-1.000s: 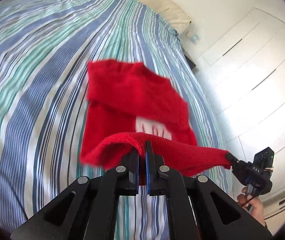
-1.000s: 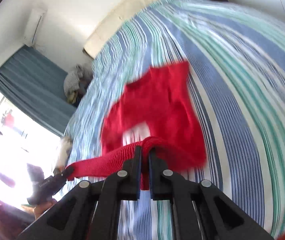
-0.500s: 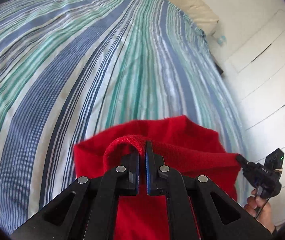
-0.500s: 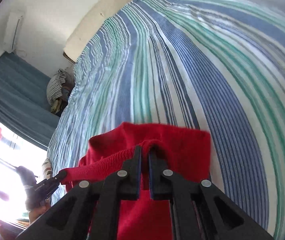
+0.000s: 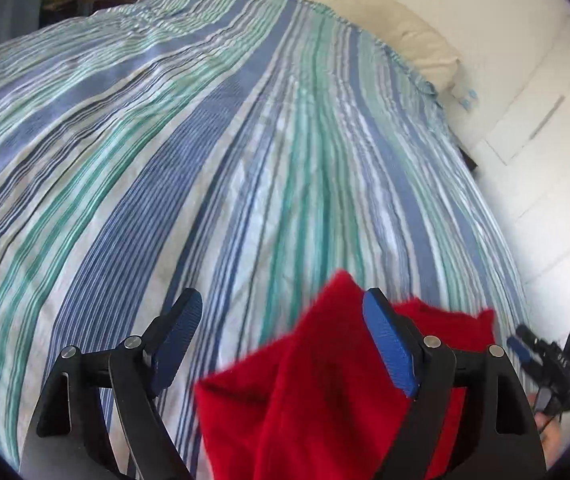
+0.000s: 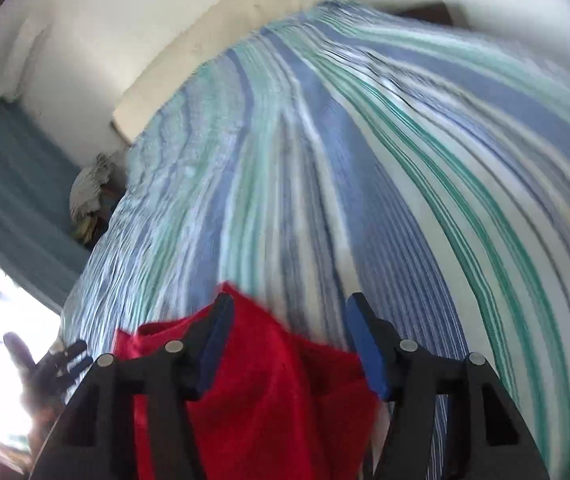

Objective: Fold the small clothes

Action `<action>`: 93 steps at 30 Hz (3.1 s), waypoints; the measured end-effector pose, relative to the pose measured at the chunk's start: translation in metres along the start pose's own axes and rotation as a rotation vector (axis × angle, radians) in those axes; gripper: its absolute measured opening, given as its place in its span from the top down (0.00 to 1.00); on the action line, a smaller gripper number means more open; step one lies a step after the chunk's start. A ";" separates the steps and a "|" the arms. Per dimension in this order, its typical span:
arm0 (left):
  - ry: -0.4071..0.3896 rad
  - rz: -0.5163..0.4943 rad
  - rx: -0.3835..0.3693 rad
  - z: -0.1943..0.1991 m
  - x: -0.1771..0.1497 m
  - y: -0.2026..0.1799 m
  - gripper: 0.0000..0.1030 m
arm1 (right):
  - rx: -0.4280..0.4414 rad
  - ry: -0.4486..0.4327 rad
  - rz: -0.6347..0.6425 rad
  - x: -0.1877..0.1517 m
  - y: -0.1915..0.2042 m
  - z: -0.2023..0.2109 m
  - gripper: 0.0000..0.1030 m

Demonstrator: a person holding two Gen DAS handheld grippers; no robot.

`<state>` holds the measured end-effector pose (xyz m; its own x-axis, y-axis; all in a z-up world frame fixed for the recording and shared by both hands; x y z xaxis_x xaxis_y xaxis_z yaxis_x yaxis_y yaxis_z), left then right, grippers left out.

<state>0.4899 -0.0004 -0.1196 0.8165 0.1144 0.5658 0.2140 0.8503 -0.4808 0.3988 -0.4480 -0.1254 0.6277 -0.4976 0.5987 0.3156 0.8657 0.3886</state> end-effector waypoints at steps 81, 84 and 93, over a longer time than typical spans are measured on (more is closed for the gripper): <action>0.103 -0.304 0.184 0.113 -0.258 -0.008 0.02 | 0.335 0.401 0.330 -0.198 0.227 -0.027 0.57; -0.002 -0.366 0.160 0.149 -0.236 -0.028 0.02 | 0.393 0.266 0.355 -0.173 0.218 0.026 0.57; -0.117 -0.298 -0.006 0.113 -0.105 -0.075 0.01 | 0.251 0.144 0.411 -0.141 0.168 0.048 0.56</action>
<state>0.3276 -0.0182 -0.0679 0.6505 -0.0807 0.7552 0.4379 0.8523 -0.2862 0.3294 -0.2351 -0.1107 0.7616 -0.0901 0.6417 -0.1482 0.9398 0.3078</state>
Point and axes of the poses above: each gripper's, at about its wrist camera, not at the fingertips, and z roughly against the way its jaws point, y to its left, x to its top, the point moved 1 cm from there along -z, roughly the way its jaws point, and after that the axes turned 7 degrees about -x, right-handed, at the moved point
